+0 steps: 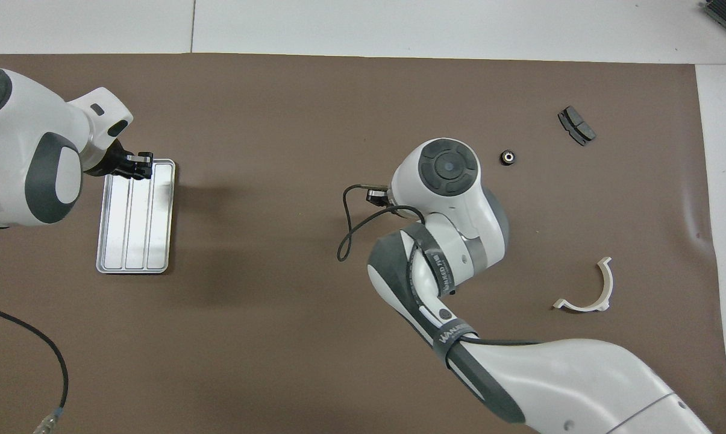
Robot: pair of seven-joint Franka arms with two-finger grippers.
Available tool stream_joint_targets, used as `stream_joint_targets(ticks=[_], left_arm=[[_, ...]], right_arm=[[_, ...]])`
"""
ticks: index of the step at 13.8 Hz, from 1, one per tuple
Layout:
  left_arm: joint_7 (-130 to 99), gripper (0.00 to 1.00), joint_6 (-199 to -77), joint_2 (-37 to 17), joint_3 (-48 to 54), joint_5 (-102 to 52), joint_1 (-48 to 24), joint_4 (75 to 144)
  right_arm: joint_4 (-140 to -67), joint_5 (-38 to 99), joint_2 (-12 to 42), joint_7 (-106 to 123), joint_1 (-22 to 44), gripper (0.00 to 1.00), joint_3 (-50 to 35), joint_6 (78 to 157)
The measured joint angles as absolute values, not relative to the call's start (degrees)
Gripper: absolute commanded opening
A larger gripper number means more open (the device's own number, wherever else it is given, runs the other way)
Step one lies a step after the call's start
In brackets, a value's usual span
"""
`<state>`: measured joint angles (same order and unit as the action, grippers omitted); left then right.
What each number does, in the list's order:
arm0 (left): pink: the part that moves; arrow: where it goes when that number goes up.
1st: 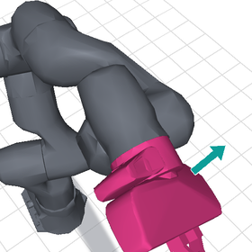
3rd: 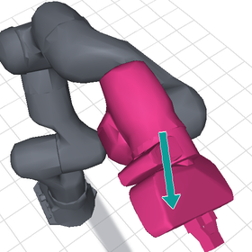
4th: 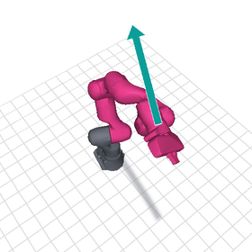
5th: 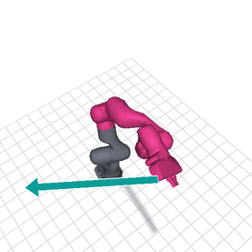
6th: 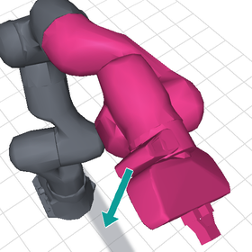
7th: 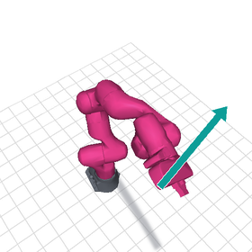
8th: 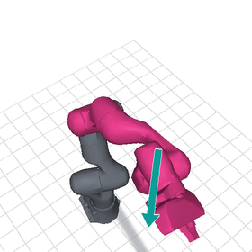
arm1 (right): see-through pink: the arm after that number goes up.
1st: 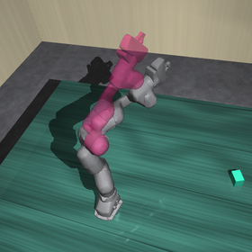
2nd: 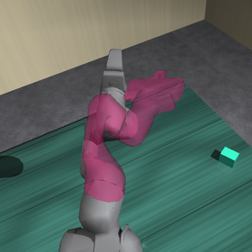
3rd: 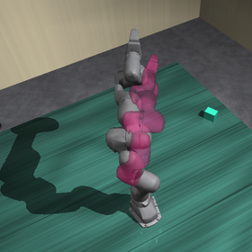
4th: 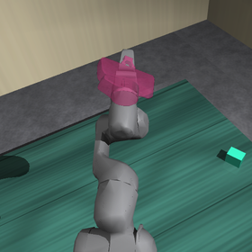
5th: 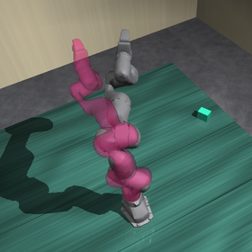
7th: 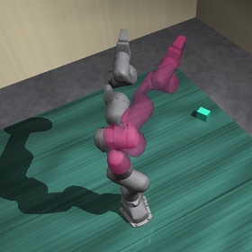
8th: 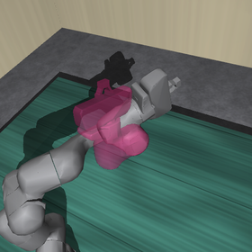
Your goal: Pick bearing gear from pile to tray
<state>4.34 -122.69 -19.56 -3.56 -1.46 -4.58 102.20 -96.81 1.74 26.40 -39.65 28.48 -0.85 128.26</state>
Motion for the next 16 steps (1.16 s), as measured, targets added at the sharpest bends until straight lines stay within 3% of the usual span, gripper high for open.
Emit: stream_joint_targets(ticks=[2,3,4,5,6,7,9,14,16], left_arm=[[6.87,0.03,-128.21,-18.10,-3.55,-1.47,-3.17,108.16],[7.18,0.27,-130.92,-17.28,-3.54,-1.47,-3.08,111.32],[7.22,0.61,-132.52,-16.57,-3.45,-1.47,-3.09,113.70],[7.23,0.85,-133.17,-16.08,-3.35,-1.47,-3.09,114.93],[7.25,0.96,-133.28,-15.68,-3.27,-1.47,-3.09,115.35],[7.26,1.00,-133.32,-15.33,-3.22,-1.47,-3.09,115.36],[7.27,1.00,-133.49,-14.89,-3.04,-1.47,-3.19,114.82],[1.71,1.00,-132.15,-14.88,-1.94,-2.48,-6.45,110.06],[-5.88,1.00,-132.08,-14.94,-1.70,-2.56,-11.02,109.42]], right_arm=[[-92.59,1.23,30.55,-43.60,31.13,0.00,-0.86,128.18],[-90.96,0.92,32.23,-45.24,32.33,0.00,-0.85,128.15],[-89.84,0.71,33.34,-46.64,33.37,0.00,-0.84,128.15],[-89.27,0.62,33.85,-47.46,34.22,0.02,-0.83,128.11],[-89.16,0.32,33.91,-47.82,34.88,0.27,-0.82,127.87],[-89.04,-0.49,33.91,-47.91,35.47,0.51,-0.82,126.77],[-88.69,-1.95,33.91,-48.07,36.27,0.72,-0.81,124.67],[-87.34,-2.51,33.84,-48.14,34.15,0.77,-0.05,125.21],[-86.97,-2.68,33.77,-46.57,31.69,0.93,0.04,125.34]])
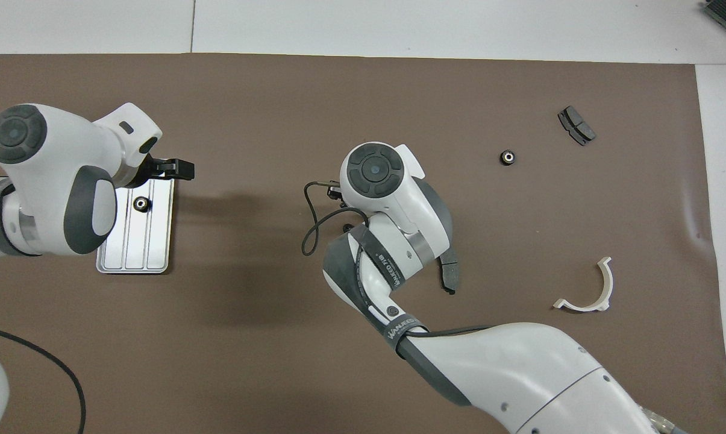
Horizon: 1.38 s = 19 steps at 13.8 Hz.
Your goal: Pick bearing gear from pile to tray
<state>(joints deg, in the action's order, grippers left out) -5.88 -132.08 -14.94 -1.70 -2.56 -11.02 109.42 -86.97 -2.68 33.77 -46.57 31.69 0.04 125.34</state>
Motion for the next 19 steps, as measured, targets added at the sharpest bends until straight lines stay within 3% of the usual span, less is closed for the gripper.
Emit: stream_joint_targets(ticks=[1,5,10,16,19], left_arm=[[-10.05,1.00,-132.24,-14.99,-1.61,-2.56,-13.74,109.30],[-24.37,0.91,-136.00,-15.48,-1.44,-2.58,-25.60,109.30],[-27.58,0.81,-141.49,-18.80,-1.47,-2.58,-35.13,109.45],[-27.54,0.73,-145.95,-22.67,-1.52,-2.58,-37.85,109.49],[-27.53,0.65,-145.95,-23.00,-1.50,-2.57,-38.89,109.92]], right_arm=[[-86.88,-2.73,33.68,-45.38,30.59,1.00,0.20,125.39],[-86.84,-2.91,33.59,-35.36,23.52,1.00,0.58,125.60],[-86.83,-2.91,33.96,-25.14,13.97,1.00,0.61,127.02],[-86.84,-2.90,35.93,-20.40,9.00,0.99,0.55,128.42],[-86.93,-2.89,36.84,-19.73,8.11,0.92,0.54,128.90]])
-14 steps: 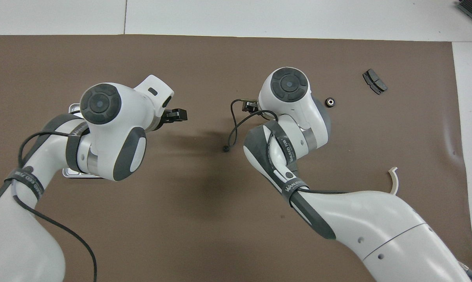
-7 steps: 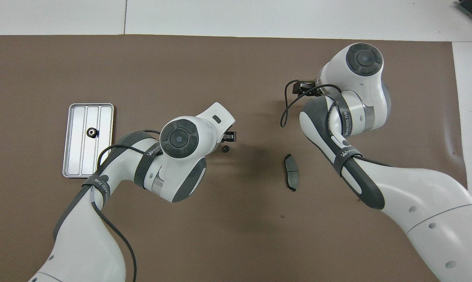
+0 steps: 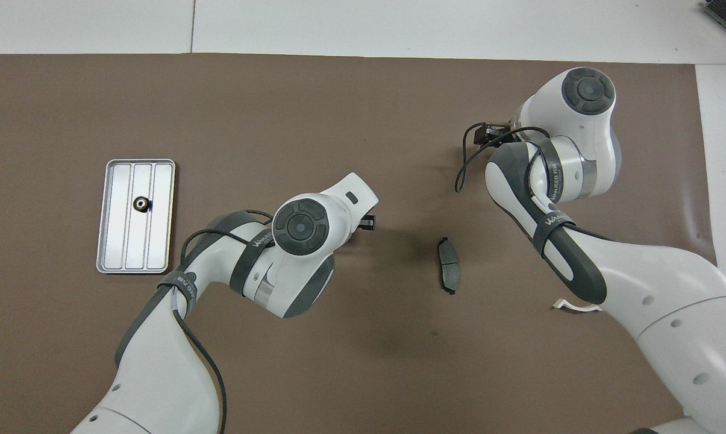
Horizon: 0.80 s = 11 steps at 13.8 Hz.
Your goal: Pick bearing gear from pile to tray
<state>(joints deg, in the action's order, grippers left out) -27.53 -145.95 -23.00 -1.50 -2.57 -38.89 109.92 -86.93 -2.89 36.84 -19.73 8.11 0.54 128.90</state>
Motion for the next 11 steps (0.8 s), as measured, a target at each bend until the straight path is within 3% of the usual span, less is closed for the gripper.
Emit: stream_joint_targets(ticks=[3,5,7,9,11], left_arm=[[-27.53,0.55,-145.95,-23.07,-1.52,-2.57,-39.57,110.52],[-27.49,0.42,-145.95,-23.08,-1.52,-2.57,-39.82,111.07],[-27.46,0.28,-145.95,-23.05,-1.60,-2.56,-40.07,111.30],[-27.44,0.13,-145.92,-23.00,-1.73,-2.56,-40.08,111.30],[-27.39,0.05,-145.91,-22.97,-1.75,-2.56,-40.10,111.31]], right_arm=[[-87.29,-2.89,37.00,-19.72,8.04,0.86,0.49,128.78],[-87.57,-2.89,37.01,-19.71,8.05,0.76,0.45,128.55],[-87.71,-2.89,36.99,-19.69,8.05,0.57,0.44,128.12],[-87.55,-2.87,36.68,-19.65,8.06,0.26,0.17,127.63],[-87.46,-2.85,36.36,-19.64,8.07,0.02,-0.01,126.80]])
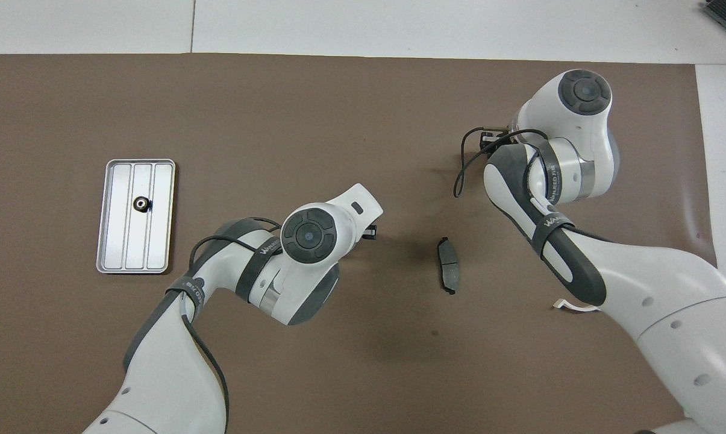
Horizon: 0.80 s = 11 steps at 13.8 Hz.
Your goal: Pick bearing gear from pile to tray
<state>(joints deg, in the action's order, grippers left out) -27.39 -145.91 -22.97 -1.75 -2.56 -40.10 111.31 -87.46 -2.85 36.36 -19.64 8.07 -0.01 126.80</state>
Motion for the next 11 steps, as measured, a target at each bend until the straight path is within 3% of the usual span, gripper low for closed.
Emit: stream_joint_targets(ticks=[2,6,11], left_arm=[[-27.39,0.01,-145.90,-22.97,-1.77,-2.56,-40.10,111.29],[-27.43,0.00,-141.88,-22.96,-2.87,-2.56,-38.98,108.11],[-21.79,0.00,-128.62,-23.04,-3.43,-2.56,-26.85,98.14]], right_arm=[[-87.44,-2.85,36.35,-19.63,8.04,0.00,0.00,126.65],[-87.30,-2.85,35.94,-19.60,8.10,0.00,-0.21,126.60],[-87.10,-2.80,34.20,-22.21,9.30,0.00,-4.64,125.80]])
